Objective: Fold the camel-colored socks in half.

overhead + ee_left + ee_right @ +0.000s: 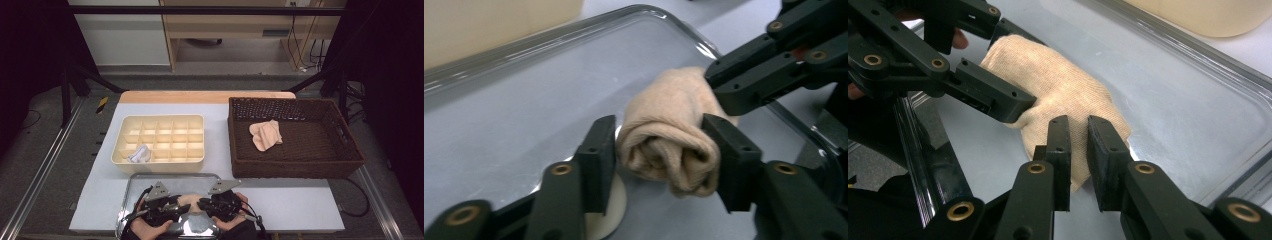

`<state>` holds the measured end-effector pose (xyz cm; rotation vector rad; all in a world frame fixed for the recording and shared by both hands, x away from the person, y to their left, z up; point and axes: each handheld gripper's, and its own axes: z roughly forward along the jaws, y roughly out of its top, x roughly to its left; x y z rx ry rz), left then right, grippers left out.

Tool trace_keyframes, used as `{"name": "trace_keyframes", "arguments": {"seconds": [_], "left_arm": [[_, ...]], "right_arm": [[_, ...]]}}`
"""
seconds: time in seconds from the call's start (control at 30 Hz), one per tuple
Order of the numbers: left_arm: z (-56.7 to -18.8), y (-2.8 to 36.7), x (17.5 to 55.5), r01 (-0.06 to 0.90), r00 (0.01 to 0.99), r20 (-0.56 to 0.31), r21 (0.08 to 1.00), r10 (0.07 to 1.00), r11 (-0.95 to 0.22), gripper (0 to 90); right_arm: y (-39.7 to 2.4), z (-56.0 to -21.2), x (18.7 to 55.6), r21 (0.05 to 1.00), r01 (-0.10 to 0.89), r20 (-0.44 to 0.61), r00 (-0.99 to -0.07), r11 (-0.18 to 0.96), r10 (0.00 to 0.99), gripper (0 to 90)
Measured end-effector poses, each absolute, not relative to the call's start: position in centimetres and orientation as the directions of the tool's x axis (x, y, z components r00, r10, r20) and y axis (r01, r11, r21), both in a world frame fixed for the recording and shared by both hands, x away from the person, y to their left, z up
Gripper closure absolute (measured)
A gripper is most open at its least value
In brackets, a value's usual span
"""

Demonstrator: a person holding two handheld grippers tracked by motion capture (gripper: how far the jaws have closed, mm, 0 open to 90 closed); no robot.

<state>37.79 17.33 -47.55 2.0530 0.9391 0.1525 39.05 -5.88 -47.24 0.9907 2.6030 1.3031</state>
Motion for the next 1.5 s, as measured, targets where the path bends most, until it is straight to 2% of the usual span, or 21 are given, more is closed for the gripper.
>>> {"name": "trace_keyframes", "arguments": {"seconds": [0.2,0.37,0.63,0.87,1.5], "left_arm": [[-47.3,17.6,37.8,0.579,0.71,-0.25,0.739,0.659,-0.344,61.3],[-46.9,17.8,37.7,0.582,0.713,-0.28,0.747,0.642,-0.321,64.9],[-45.5,17.8,37.2,0.551,0.726,-0.259,0.773,0.637,-0.313,65.5],[-44.0,18.4,37.4,0.536,0.724,-0.23,0.781,0.65,-0.321,65.5],[-40.8,21.1,38.7,0.528,0.684,-0.198,0.798,0.702,-0.291,65.1]], "right_arm": [[-5.9,-47.3,39.0,0.738,0.517,0.215,-0.79,0.435,0.574,79.8],[-6.0,-47.2,39.0,0.736,0.52,0.22,-0.79,0.434,0.572,79.7],[-6.2,-46.5,38.9,0.753,0.497,0.208,-0.802,0.432,0.56,79.7],[-7.4,-45.0,39.0,0.785,0.478,0.197,-0.795,0.393,0.574,75.8],[-15.1,-45.0,39.1,0.772,0.534,0.104,-0.641,0.345,0.76,64.9]]}}
